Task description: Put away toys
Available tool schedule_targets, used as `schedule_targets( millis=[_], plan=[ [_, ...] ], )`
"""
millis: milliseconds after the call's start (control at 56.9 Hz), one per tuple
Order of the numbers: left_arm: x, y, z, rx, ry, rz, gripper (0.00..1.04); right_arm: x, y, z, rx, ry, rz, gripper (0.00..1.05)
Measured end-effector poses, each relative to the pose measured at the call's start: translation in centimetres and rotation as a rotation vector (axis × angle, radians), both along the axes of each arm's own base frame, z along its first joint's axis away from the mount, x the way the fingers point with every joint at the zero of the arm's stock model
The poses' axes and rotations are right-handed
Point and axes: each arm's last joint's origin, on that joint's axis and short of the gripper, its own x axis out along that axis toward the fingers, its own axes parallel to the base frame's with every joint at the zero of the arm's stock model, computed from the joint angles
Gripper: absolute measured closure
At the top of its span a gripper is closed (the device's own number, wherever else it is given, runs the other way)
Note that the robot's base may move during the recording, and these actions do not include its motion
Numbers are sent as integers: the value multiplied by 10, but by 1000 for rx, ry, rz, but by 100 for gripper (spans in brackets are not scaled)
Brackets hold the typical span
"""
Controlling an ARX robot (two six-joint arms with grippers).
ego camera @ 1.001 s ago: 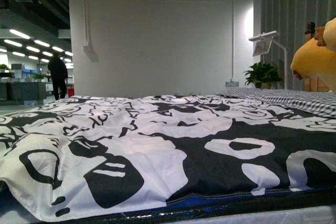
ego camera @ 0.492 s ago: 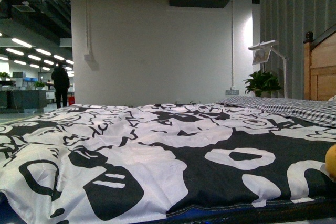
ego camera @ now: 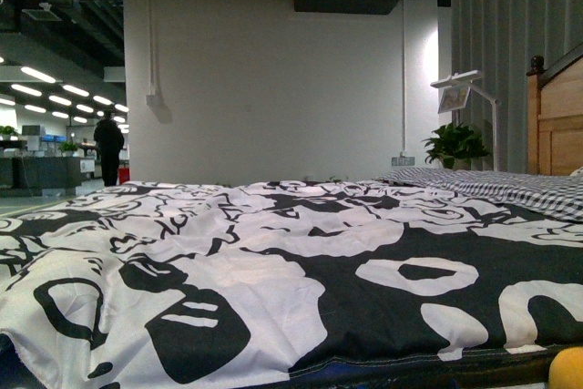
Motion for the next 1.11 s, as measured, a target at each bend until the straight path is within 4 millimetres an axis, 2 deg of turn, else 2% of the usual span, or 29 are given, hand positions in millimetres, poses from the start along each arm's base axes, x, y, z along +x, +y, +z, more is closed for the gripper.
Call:
schedule_targets(
  millis=[351,1001,1106],
  plan=[
    [0,0,0,0,0,0,6,-10,0,-20,0,-3,-2,94],
    [0,0,0,0,0,0,6,-22,0,-36,-1,-24,-2,94],
    [0,0,0,0,0,0,6,-30,0,-40,-1,0,-2,94]
  ],
)
